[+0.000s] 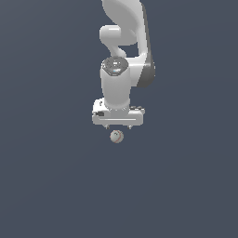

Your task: Pick up the object and move it to a goal position.

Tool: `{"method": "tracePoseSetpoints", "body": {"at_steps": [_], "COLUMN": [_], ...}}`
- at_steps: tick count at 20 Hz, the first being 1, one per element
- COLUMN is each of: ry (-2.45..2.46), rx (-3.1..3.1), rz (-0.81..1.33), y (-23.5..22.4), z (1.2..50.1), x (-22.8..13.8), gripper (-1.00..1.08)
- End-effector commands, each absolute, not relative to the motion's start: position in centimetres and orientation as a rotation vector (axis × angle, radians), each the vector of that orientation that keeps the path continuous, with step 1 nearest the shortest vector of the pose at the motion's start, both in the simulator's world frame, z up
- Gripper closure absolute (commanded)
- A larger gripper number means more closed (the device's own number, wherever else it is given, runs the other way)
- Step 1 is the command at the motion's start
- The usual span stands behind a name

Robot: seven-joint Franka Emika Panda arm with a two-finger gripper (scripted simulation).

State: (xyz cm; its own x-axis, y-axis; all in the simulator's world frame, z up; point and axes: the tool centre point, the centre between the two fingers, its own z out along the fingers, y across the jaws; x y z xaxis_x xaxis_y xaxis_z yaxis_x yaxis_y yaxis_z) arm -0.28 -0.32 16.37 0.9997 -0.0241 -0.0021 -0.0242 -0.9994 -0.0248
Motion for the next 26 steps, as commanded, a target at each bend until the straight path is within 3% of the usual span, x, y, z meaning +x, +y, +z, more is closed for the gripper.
{"method": "tracePoseSetpoints", "body": {"at_steps": [1,26], "ry": [-0.004,-0.768], "rx": [-3.119,-3.046], "rz": [0.003,0.000], "y": [-0.4,-1.2], "z": [16.0,10.0], "x": [-0.4,-2.9], "gripper": [-0.92,-0.92]}}
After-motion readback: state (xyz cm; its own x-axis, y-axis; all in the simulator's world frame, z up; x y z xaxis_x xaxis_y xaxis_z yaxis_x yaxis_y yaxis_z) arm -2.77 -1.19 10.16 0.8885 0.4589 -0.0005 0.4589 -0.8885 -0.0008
